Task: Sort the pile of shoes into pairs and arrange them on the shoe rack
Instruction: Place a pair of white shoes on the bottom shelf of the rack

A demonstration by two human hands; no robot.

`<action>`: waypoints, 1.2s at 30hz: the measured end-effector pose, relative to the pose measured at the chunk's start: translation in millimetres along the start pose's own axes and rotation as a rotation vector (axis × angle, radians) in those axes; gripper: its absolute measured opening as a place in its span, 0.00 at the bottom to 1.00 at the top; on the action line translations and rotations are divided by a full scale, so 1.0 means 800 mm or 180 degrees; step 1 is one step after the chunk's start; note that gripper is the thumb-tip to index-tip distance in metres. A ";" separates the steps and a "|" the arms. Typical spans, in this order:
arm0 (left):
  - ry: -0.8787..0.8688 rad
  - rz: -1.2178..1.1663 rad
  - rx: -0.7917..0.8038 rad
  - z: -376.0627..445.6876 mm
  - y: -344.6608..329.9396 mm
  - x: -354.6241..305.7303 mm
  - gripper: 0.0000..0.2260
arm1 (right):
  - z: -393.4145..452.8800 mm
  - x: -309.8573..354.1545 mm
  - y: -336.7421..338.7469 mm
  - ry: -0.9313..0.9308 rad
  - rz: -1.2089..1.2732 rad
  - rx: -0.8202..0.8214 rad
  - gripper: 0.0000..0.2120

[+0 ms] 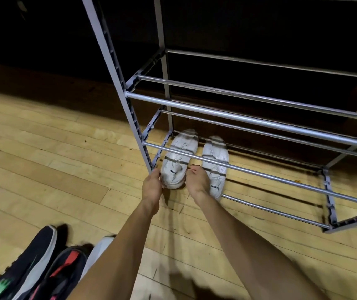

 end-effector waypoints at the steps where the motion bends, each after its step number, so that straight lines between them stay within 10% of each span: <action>1: -0.0106 0.0058 -0.0041 -0.002 0.004 -0.003 0.12 | -0.002 0.000 0.004 0.0107 -0.0013 -0.0012 0.16; 23: -0.1465 0.0394 -0.0610 -0.188 0.207 -0.133 0.12 | -0.223 0.059 0.005 0.1173 -0.0362 0.1389 0.22; 36: -0.1276 0.0304 -0.0901 -0.300 0.343 -0.096 0.12 | -0.315 0.038 0.004 0.1220 -0.0546 0.1412 0.22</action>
Point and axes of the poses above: each hand's wrist, its own z-axis towards the middle knuckle, its own y-axis out of the back of the hand, x = y × z, the point moved 4 cm from there along z, towards the middle knuckle, and after that the axes turned 9 degrees about -y, right-handed, at the moved point
